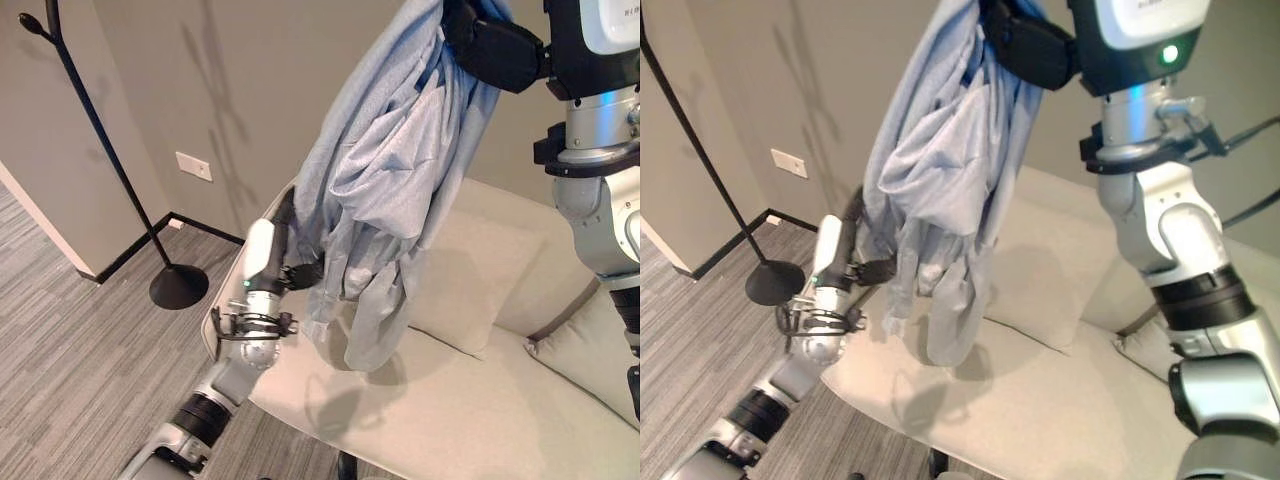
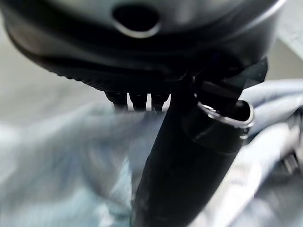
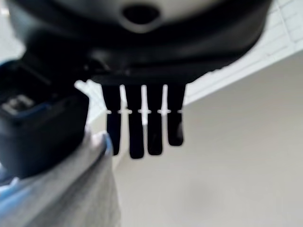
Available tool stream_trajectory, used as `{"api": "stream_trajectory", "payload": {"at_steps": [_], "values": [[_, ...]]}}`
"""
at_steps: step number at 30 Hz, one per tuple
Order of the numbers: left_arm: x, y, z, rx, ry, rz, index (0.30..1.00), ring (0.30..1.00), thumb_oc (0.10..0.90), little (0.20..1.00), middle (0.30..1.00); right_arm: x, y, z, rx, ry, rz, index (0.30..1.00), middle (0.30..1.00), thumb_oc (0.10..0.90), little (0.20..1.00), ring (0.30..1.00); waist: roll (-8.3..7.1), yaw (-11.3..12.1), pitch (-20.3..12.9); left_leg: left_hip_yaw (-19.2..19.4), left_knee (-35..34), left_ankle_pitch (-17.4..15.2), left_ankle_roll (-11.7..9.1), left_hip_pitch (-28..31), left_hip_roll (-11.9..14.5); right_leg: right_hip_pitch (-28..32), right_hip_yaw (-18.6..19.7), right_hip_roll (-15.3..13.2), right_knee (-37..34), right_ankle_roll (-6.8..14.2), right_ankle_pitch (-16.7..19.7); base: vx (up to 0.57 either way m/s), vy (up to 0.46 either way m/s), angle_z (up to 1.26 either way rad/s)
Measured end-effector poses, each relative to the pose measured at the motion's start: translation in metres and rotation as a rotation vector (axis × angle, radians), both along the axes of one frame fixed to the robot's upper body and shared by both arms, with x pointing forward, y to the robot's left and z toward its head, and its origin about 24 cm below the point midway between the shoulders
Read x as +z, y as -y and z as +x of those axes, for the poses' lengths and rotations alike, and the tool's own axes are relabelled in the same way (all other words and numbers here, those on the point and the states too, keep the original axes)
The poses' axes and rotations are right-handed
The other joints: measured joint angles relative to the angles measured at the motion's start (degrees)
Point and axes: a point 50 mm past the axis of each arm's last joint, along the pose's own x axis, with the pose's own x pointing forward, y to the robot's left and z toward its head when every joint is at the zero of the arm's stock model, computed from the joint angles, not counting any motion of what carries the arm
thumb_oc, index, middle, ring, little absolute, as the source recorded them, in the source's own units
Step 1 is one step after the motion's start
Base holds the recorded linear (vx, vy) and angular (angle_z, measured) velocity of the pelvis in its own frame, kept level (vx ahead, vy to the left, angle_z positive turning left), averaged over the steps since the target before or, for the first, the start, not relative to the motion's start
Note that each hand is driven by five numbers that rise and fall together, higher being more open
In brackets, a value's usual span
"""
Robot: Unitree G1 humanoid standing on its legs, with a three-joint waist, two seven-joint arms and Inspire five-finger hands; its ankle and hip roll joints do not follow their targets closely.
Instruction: Hang the clothes on the sofa on the clothes rack.
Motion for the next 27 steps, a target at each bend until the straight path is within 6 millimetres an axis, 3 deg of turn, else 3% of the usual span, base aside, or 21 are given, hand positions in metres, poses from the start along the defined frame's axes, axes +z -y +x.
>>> {"api": "stream_trajectory", "payload": {"at_steps": [3,6,10,12,13,16,20,27], "values": [[-0.008,0.023,-0.006,-0.147,-0.126,-0.110,0.900,0.900,0.800,0.900,0.900,0.007,-0.009,-0.001,0.028,0.015,-0.015,0.300,0.300,0.400,0.300,0.300,0.23,-0.36,-0.17,0.24,0.00,-0.02,0.03,0.10,-0.04,-0.01,0.17,-0.01,0.00,0.01,0.00,0.00,0.017,-0.04],[-0.016,0.033,-0.012,-0.252,-0.195,-0.102,0.900,0.900,0.800,0.900,0.900,0.012,-0.014,-0.002,0.044,0.031,-0.026,0.300,0.300,0.400,0.300,0.300,0.39,-1.00,-0.27,0.50,-0.01,-0.01,0.03,0.15,-0.02,-0.01,0.27,0.02,0.00,0.01,0.01,0.00,0.001,-0.01],[-0.031,0.035,-0.011,-0.249,-0.245,-0.063,0.900,0.900,0.800,0.900,0.900,0.011,-0.018,-0.001,0.067,0.025,-0.012,0.300,0.300,0.400,0.300,0.300,0.56,-1.73,-0.98,1.15,-0.01,-0.05,0.06,0.33,-0.02,-0.12,0.83,0.09,0.04,0.01,0.01,0.02,0.003,-0.06],[-0.047,0.032,-0.001,-0.210,-0.279,0.069,0.900,0.900,0.800,0.900,0.900,0.009,-0.026,-0.002,0.120,0.019,0.009,0.300,0.300,0.400,0.300,0.300,0.62,-2.17,-1.43,1.34,-0.01,-0.06,0.08,0.38,-0.02,-0.14,1.04,0.11,0.04,0.02,0.02,0.01,-0.005,-0.07],[-0.051,0.029,0.001,-0.192,-0.292,0.103,0.300,0.300,0.400,0.300,0.300,0.010,-0.028,-0.003,0.135,0.023,0.007,0.300,0.300,0.400,0.300,0.300,0.56,-2.59,-1.52,1.43,-0.01,-0.08,0.06,0.39,-0.02,-0.29,1.28,0.16,0.04,0.02,0.02,0.01,-0.010,-0.11],[-0.066,0.020,0.016,-0.046,-0.337,0.210,0.300,0.300,0.400,0.300,0.300,0.011,-0.046,-0.016,0.254,0.036,0.008,0.300,0.300,0.400,0.300,0.300,0.48,-4.40,-1.65,1.92,-0.02,-0.09,0.04,0.37,-0.03,-0.61,1.89,0.24,0.14,0.14,0.11,0.00,-0.008,-0.09],[-0.053,0.005,0.031,0.107,-0.299,0.143,0.300,0.300,0.400,0.300,0.300,0.013,-0.065,-0.038,0.371,0.084,-0.057,0.300,0.300,0.400,0.300,0.300,0.34,-5.81,-1.75,3.47,-0.03,-0.40,0.01,0.83,0.18,-1.00,3.54,0.85,0.14,0.03,0.49,0.00,-0.003,-0.22],[-0.043,-0.025,0.030,0.290,-0.247,0.030,0.300,0.300,0.400,0.300,0.300,0.012,-0.038,-0.045,0.288,0.085,-0.075,0.300,0.300,0.400,0.300,0.300,-0.04,-6.03,-2.18,4.88,-0.05,-0.79,0.11,1.57,0.25,-0.76,4.78,0.96,0.04,0.29,0.29,0.00,-0.003,-0.10]]}}
